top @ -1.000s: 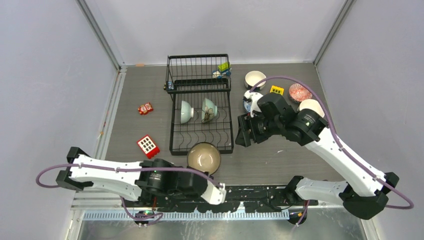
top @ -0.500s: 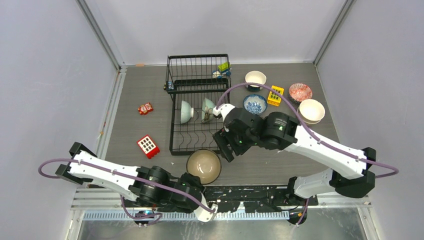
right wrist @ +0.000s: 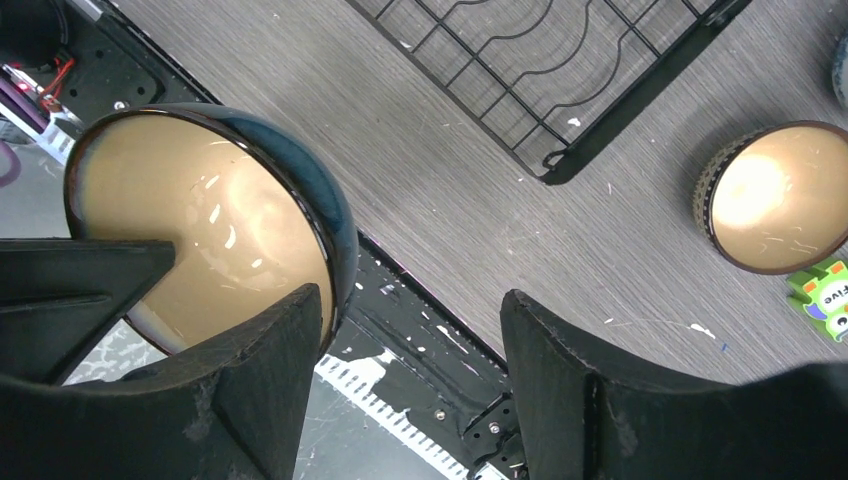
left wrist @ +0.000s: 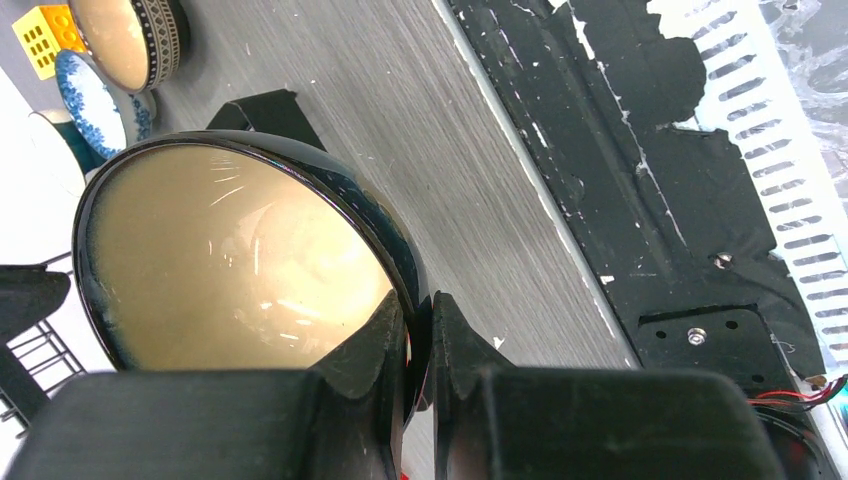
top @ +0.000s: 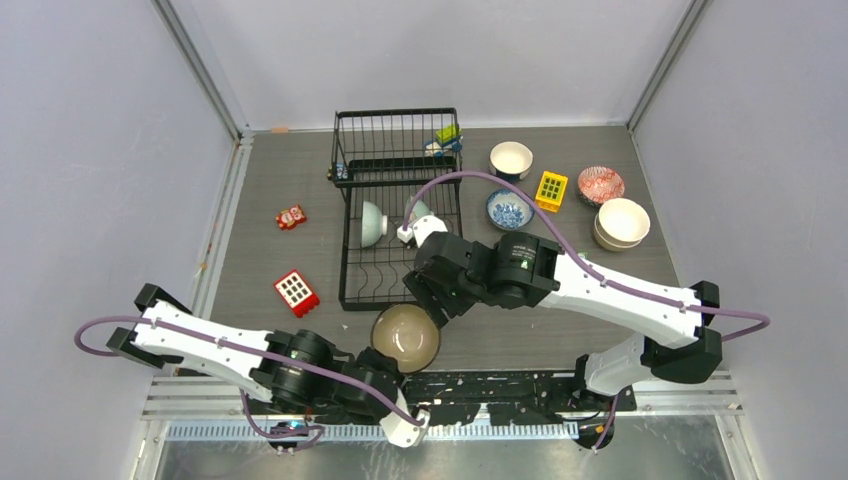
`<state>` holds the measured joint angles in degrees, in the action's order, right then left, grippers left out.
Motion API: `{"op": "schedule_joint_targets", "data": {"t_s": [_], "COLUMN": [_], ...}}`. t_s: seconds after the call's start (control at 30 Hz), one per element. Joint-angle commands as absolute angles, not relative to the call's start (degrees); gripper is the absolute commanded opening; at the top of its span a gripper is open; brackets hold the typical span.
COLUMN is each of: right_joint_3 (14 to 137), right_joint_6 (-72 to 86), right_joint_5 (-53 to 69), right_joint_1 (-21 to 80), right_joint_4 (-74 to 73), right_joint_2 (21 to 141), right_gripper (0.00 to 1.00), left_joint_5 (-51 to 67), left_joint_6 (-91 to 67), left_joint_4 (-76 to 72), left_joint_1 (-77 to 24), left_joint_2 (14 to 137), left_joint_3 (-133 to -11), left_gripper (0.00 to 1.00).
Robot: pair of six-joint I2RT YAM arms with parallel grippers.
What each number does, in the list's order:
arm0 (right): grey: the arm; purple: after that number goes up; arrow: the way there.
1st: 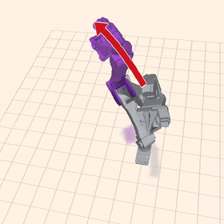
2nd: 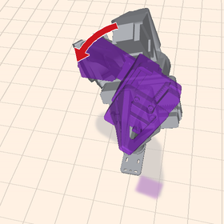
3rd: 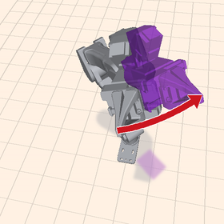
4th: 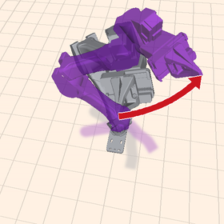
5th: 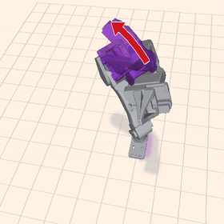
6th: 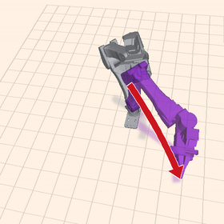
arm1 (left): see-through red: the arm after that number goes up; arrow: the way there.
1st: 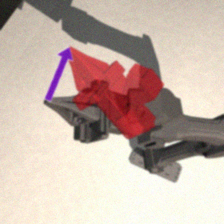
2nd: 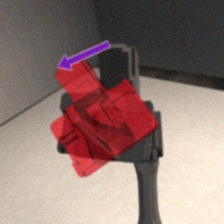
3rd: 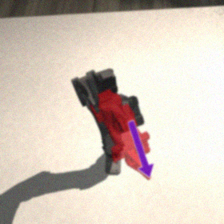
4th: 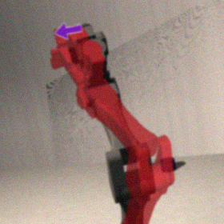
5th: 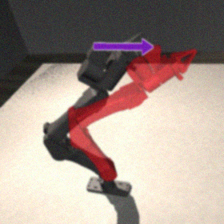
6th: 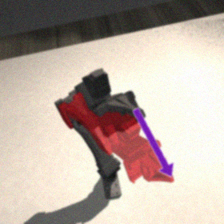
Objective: Unload the bowls from the dish rack
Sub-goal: Pick up the bowl from the dish rack.
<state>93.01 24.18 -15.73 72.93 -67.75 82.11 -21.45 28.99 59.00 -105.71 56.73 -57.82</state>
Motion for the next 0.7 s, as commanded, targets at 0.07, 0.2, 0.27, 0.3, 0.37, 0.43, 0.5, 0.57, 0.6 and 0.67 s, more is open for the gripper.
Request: {"op": "schedule_joint_targets", "data": {"t_s": [0.07, 0.2, 0.27, 0.3, 0.37, 0.43, 0.5, 0.57, 0.6, 0.67], "right_joint_3": [95.49, 94.21, 93.24, 92.79, 92.11, 91.9, 91.61, 91.02, 90.45, 89.21], "right_joint_6": [25.75, 25.96, 26.14, 26.31, 26.6, 26.81, 26.94, 27.11, 27.33, 27.8], "right_joint_5": [-16.99, -16.36, -15.83, -15.43, -15.06, -14.82, -14.84, -14.81, -14.66, -14.13], "right_joint_1": [74.58, 74.96, 75.11, 75.11, 75.27, 75.52, 75.74, 76.13, 76.36, 76.83], "right_joint_4": [-65.19, -64.64, -64.04, -63.75, -63.2, -63.06, -63.04, -62.8, -62.32, -61.32], "right_joint_2": [82.64, 83.61, 83.98, 84.14, 84.66, 85.29, 86.19, 86.84, 87.07, 87.39], "right_gripper": [0.68, 0.62, 0.59, 0.57, 0.56, 0.55, 0.54, 0.54, 0.54, 0.54], "left_joint_5": [-22.34, -22.4, -22.58, -22.59, -22.52, -22.35, -22.19, -22.06, -22.02, -21.95], "left_joint_6": [29.51, 29.27, 29.26, 29.31, 28.91, 28.42, 28.15, 27.98, 27.89, 27.68], "left_joint_4": [55.58, 55.07, 54.52, 54.33, 54.07, 53.77, 52.97, 51.85, 51.56, 51.61], "left_joint_1": [-106.0, -106.0, -105.97, -105.99, -105.99, -105.99, -105.99, -105.99, -106.0, -106.0], "left_joint_2": [55.9, 55.73, 55.57, 55.49, 55.35, 55.14, 54.56, 53.95, 53.84, 53.79], "left_joint_3": [-59.55, -59.72, -59.86, -59.88, -59.85, -59.53, -58.9, -58.22, -58.19, -58.43], "left_gripper": [0.0, 0.0, 0.0, 0.0, 0.0, 0.0, 0.0, 0.0, 0.0, 0.0]}}
